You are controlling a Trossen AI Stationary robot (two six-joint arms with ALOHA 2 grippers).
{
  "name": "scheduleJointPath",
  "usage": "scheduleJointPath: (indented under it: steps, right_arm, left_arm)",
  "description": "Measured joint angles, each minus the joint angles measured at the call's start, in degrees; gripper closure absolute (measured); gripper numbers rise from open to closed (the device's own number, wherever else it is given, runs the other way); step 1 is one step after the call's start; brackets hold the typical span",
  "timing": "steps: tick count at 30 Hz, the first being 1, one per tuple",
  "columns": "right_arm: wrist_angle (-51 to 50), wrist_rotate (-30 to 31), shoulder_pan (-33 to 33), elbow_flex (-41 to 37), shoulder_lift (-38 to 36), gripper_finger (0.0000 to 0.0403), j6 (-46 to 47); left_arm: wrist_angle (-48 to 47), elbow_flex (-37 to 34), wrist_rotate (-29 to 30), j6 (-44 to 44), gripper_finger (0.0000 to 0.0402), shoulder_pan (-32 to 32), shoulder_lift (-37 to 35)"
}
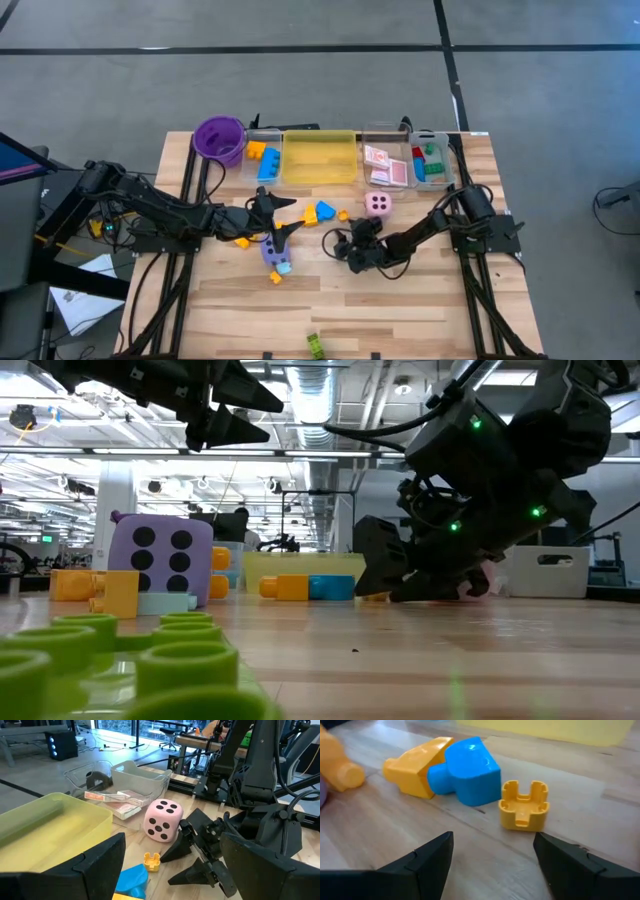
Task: Pick & Place Toys
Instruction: Put the large blue game piece into the white transparent bin
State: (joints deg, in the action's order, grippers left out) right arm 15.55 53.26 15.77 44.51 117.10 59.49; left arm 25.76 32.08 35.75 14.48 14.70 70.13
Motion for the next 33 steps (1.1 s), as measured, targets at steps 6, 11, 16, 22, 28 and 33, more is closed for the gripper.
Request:
scheduleJointPath:
  steps: [6,11,16,22,28,33]
  right_arm:
    - [-0.84,2.53,-0.05,0.00,0.23,0.0127,1.18]
    - [-1.00,4.40,-1.15,-0.04,0.28,0.0127,1.20]
    - [-0.93,4.86,-2.22,-0.04,0.28,0.0127,-0.30]
    - [-2.02,7.75,-2.40,1.41,0.66,0.0126,-7.28]
    - [-2.12,12.26,-3.50,3.71,0.61,0.0126,-13.13]
    - [-1.93,13.07,-3.87,4.66,0.52,0.0126,-13.45]
  left_arm:
    - [-0.02,0.00,0.00,-0.02,0.0085,0.00,0.00]
    - [-0.04,0.00,-0.02,-0.02,0.0085,0.00,0.00]
    - [-0.04,0.00,-0.04,-0.02,0.0085,0.00,0.00]
    - [-0.04,0.00,-0.04,-0.02,0.0085,0.00,0.00]
    - [-0.02,0.00,-0.03,-0.03,0.0085,0.00,0.00]
    - [-0.02,0.00,-0.04,-0.04,0.0085,0.02,0.00]
